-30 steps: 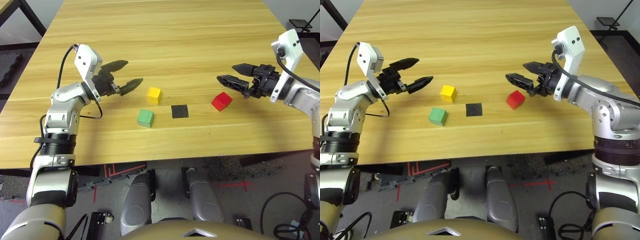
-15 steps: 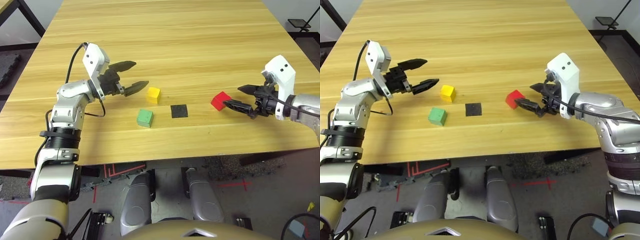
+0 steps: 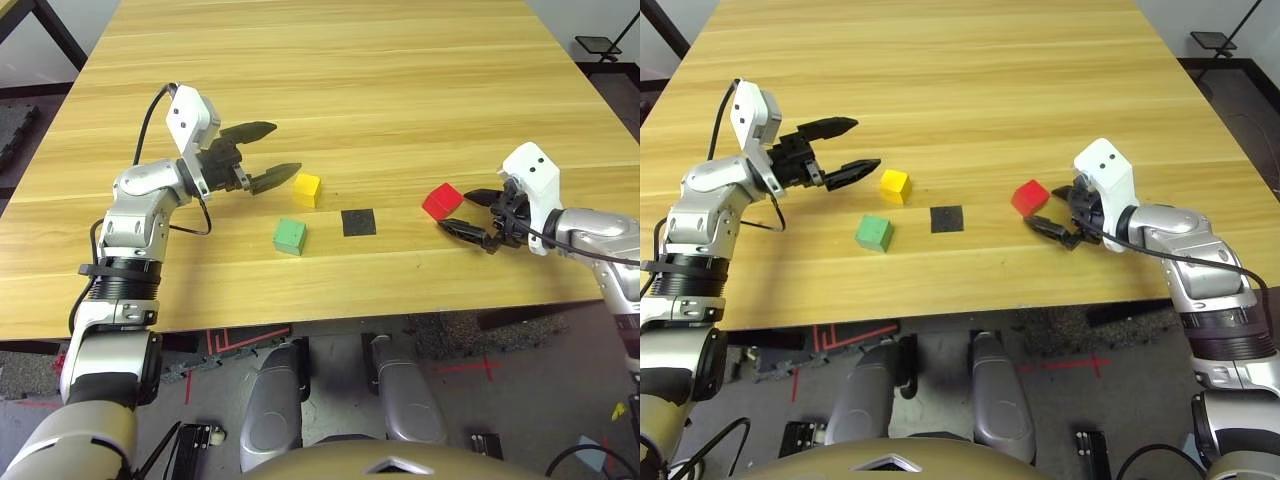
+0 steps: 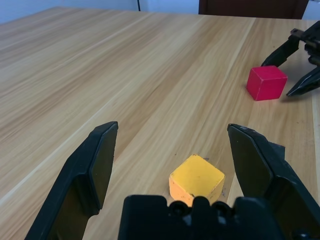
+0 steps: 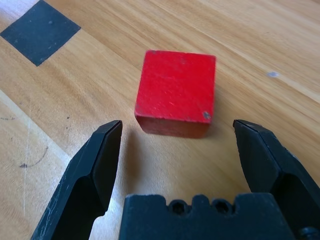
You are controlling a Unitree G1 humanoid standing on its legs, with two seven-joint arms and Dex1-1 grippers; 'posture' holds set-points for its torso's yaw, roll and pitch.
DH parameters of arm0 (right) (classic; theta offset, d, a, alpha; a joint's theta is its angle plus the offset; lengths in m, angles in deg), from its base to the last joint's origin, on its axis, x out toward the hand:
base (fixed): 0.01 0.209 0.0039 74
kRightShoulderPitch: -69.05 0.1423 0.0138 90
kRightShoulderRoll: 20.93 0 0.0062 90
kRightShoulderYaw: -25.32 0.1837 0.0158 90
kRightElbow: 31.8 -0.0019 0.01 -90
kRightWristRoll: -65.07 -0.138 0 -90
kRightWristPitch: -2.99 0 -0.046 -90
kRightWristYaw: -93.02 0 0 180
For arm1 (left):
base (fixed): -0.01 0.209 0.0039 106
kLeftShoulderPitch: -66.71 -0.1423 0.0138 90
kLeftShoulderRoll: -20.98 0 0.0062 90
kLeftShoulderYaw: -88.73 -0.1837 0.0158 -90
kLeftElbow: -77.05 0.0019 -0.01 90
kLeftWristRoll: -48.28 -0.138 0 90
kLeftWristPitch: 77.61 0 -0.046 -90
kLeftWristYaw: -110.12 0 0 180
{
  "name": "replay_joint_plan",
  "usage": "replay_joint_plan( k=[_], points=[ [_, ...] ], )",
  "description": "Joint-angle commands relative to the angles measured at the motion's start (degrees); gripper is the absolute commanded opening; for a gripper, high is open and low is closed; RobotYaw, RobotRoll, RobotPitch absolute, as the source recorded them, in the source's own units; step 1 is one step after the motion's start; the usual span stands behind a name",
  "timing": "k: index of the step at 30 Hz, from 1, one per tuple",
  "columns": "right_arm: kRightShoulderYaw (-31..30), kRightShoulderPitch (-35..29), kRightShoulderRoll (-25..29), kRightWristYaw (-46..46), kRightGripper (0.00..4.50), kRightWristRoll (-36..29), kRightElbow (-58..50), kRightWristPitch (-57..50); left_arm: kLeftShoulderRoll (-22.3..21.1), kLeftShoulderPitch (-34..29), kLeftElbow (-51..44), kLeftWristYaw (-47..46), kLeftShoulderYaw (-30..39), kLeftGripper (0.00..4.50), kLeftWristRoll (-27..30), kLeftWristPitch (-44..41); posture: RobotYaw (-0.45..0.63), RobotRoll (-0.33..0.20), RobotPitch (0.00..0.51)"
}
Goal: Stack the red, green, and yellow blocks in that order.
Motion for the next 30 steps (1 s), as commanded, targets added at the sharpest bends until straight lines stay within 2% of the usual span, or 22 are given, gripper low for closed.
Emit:
replay_joint_plan(
  k=[1, 3, 6, 11, 17, 21, 30],
  points=[
    [-1.2, 0.3, -1.2, -0.5, 4.5, 1.4, 1.6, 1.7, 0.5, -1.4, -2.1, -0.5, -0.4, 4.45, 0.5, -1.3, 0.21, -0.028, 0.222],
    [-1.8, 0.8, -2.2, -0.7, 4.5, 2.1, 2.4, 2.6, 0.7, -1.8, -3.0, -0.8, -0.4, 4.45, 0.6, -1.7, 0.21, -0.027, 0.223],
    [-2.1, 1.5, -3.2, -1.0, 3.88, 2.5, 2.8, 2.9, 0.8, -2.4, -4.1, -1.3, -0.3, 4.5, 0.9, -2.4, 0.22, -0.026, 0.223],
    [-2.0, 1.9, -3.8, -1.2, 2.07, 3.0, 2.6, 2.7, 0.9, -2.9, -5.0, -2.3, 0.2, 4.5, 1.6, -3.5, 0.22, -0.03, 0.222],
    [-2.2, 1.9, -4.9, -0.5, 2.06, 3.6, 1.7, 2.4, 1.5, -3.8, -6.7, -3.4, 0.0, 4.5, 2.0, -4.4, 0.22, -0.034, 0.218],
    [-2.5, 3.0, -4.2, -3.3, 2.06, 2.1, -1.9, 2.1, 1.8, -3.8, -7.1, -3.6, 0.1, 4.5, 2.1, -4.7, 0.22, -0.036, 0.213],
    [-5.9, 11.7, -2.7, -15.1, 2.06, -1.3, -4.4, 1.1, 2.4, -3.6, -6.2, -4.0, -0.1, 4.5, 1.7, -3.7, 0.24, -0.044, 0.192]
  ],
)
